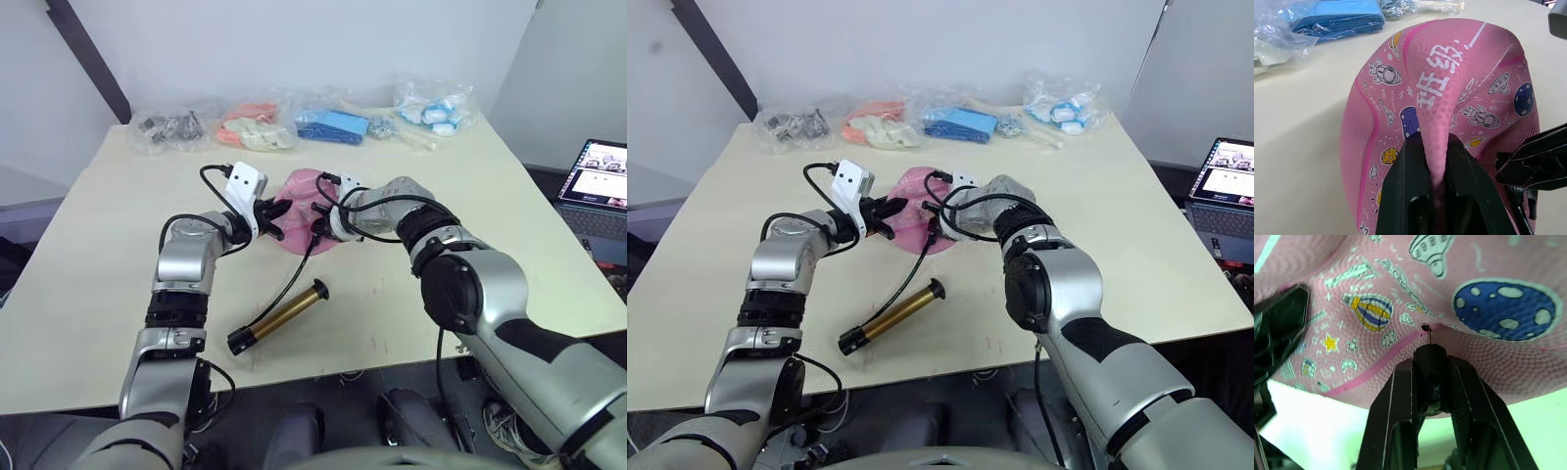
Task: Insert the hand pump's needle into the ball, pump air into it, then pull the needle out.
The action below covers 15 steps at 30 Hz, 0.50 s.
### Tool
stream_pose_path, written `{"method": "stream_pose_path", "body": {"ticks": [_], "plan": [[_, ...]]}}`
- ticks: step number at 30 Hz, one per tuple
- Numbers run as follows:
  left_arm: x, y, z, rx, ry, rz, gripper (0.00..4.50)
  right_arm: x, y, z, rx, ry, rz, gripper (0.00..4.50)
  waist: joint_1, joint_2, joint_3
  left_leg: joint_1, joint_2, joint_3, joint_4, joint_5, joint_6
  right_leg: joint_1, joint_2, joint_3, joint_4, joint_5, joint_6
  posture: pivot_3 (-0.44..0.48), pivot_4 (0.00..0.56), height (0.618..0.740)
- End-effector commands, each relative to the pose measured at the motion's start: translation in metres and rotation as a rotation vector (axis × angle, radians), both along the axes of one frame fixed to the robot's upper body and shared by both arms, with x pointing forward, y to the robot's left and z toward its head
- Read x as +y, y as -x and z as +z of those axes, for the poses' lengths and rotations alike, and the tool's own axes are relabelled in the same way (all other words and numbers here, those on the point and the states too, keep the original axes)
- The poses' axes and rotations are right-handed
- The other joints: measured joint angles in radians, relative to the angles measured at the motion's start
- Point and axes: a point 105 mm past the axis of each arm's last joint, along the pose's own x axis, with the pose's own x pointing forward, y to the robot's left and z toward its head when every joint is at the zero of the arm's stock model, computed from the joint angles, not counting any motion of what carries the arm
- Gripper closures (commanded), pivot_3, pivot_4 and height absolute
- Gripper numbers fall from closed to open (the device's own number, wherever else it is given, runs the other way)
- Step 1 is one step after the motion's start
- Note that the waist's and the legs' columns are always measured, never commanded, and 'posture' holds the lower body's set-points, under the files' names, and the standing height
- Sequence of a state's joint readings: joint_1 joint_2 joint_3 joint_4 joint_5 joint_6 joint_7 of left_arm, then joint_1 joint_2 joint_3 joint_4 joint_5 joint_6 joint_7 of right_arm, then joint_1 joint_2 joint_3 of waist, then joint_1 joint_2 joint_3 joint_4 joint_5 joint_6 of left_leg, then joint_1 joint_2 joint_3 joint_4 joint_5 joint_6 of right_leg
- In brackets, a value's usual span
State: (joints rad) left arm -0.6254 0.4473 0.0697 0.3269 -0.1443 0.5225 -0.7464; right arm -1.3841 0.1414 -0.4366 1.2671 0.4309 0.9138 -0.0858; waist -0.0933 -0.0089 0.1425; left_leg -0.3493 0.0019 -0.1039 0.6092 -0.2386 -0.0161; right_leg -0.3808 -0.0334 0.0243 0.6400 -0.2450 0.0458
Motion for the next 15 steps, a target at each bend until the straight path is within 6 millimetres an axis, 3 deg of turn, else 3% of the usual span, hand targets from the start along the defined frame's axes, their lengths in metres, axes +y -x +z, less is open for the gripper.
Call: {"method": "stream_pose_path", "body": {"ticks": [1, 7, 15], "plan": [[-0.031, 0.021, -0.055, 0.211, 0.0, -0.139, 4.44, 0.005, -0.002, 0.014, -0.044, -0.006, 0.024, 4.17, 0.001, 0.0, 0.0, -0.001, 0.0, 0.0, 0.0, 0.0, 0.0, -0.001, 0.0, 0.0, 0.0, 0.0, 0.0, 0.0, 0.15, 0.74], [-0.031, 0.021, -0.056, 0.211, -0.003, -0.144, 4.44, 0.002, 0.001, 0.016, -0.042, 0.012, 0.048, 4.17, 0.01, 0.0, 0.0, -0.012, -0.001, 0.0, 0.0, 0.0, 0.0, -0.01, 0.0, -0.003, 0.0, 0.0, 0.0, 0.0, 0.15, 0.74], [-0.03, 0.021, -0.056, 0.208, -0.008, -0.143, 4.44, -0.007, 0.002, 0.013, -0.036, 0.05, 0.042, 4.17, 0.021, 0.001, 0.001, -0.013, -0.001, 0.001, 0.0, 0.0, 0.0, -0.011, 0.0, -0.003, 0.0, 0.0, 0.0, 0.0, 0.15, 0.74]]}}
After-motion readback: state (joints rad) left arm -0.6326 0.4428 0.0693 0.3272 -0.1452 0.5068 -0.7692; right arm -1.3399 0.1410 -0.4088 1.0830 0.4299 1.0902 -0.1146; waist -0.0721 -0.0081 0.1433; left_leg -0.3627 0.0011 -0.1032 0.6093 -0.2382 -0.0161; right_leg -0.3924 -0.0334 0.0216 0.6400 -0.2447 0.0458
